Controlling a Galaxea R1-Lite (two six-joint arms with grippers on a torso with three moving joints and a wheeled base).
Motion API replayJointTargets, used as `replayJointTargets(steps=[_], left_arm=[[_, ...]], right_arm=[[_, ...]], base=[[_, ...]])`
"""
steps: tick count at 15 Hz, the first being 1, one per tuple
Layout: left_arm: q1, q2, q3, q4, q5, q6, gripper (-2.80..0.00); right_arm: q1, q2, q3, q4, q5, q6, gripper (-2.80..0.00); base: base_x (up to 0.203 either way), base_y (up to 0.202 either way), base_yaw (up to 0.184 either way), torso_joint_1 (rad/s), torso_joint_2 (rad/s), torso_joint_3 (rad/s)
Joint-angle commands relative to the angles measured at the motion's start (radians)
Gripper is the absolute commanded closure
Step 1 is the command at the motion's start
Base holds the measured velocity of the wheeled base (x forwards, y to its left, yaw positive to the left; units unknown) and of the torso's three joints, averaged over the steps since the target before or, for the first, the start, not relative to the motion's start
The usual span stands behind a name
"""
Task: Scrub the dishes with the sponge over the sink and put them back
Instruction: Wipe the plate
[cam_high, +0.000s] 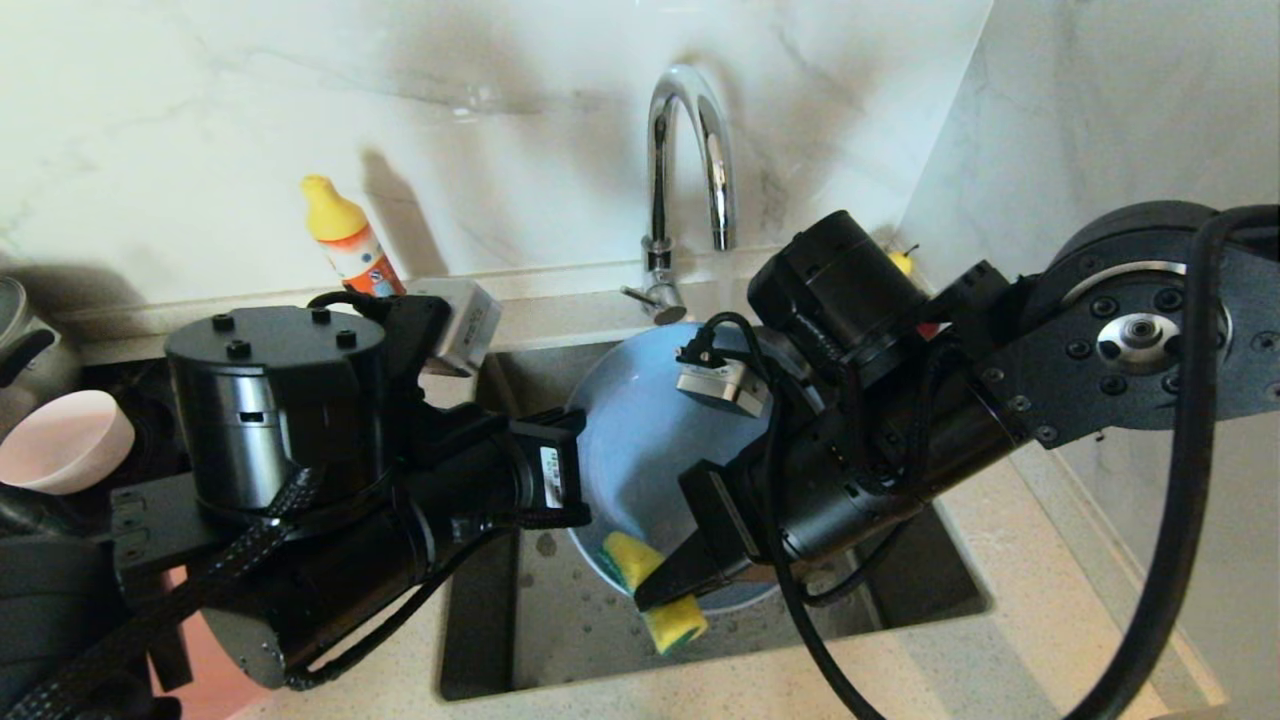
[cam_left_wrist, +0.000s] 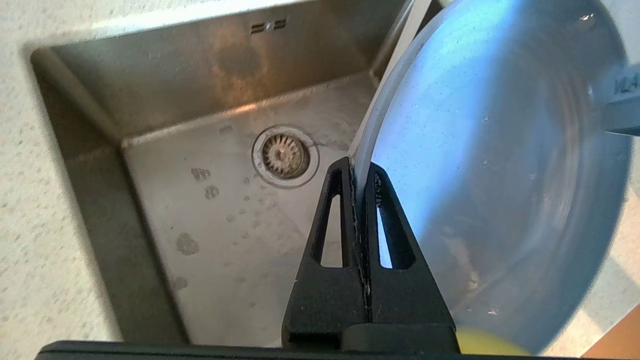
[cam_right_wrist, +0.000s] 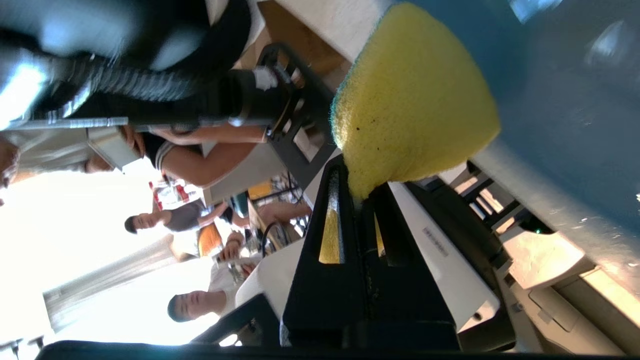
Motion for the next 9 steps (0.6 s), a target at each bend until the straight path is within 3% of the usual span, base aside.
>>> replayJointTargets(steps=[1, 9], left_arm=[[-0.004, -0.001, 0.009, -0.008, 0.002, 0.0, 0.0], [-0.04, -0.014, 0.037, -0.01, 0.002, 0.006, 0.0]], right_arm=[[-0.013, 0.002, -0.011, 0.002, -0.004, 0.005, 0.0], [-0.084, -0.024, -0.029, 0.002, -0.026, 0.017, 0.0]], base=[[0.0, 0.0, 0.0, 0.0, 0.0, 0.0], [0.0, 0.0, 0.0, 0.0, 0.0, 0.0]])
